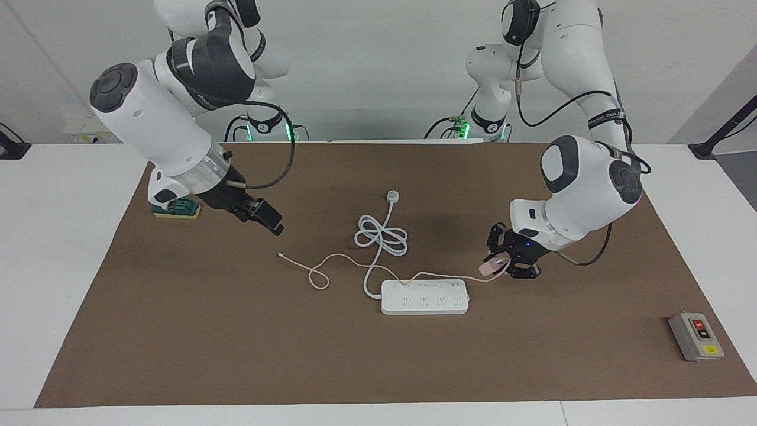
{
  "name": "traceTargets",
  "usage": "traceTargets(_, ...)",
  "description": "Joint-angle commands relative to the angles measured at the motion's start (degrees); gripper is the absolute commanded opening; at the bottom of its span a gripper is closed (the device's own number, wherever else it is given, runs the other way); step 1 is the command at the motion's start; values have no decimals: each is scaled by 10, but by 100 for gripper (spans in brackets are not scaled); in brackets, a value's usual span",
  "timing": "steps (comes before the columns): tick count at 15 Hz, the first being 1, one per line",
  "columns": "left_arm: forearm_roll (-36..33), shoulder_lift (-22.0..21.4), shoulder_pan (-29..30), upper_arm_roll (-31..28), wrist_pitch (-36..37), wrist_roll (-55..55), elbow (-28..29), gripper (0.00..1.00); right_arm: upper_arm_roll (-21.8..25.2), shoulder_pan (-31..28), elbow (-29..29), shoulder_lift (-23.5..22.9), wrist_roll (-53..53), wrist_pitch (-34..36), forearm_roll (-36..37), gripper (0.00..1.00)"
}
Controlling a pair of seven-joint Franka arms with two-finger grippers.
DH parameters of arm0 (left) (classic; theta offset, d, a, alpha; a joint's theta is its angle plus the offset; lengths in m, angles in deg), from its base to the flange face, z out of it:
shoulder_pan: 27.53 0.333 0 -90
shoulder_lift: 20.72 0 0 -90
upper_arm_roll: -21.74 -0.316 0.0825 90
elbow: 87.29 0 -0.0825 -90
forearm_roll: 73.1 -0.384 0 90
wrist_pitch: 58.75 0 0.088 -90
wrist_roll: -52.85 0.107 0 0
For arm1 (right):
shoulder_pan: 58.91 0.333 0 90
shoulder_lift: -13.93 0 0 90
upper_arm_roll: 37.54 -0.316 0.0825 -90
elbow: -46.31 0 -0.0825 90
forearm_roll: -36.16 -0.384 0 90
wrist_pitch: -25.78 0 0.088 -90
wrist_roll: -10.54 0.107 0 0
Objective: Plug charger into power strip
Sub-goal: 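Move the charger with the left gripper over the power strip socket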
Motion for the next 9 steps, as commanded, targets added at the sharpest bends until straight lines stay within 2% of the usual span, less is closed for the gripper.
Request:
traceTargets(1, -56, 27, -22, -3, -9, 41, -44, 0, 8, -7, -50, 47, -127, 4, 41, 100)
traceTargets(4, -123, 47, -45, -2, -69, 132, -63, 0, 15, -13, -83, 77, -225, 6, 78, 100)
traceTargets(9, -131, 51, -73, 0, -89, 172, -57, 0, 18, -41, -133, 127, -335, 16, 113, 100)
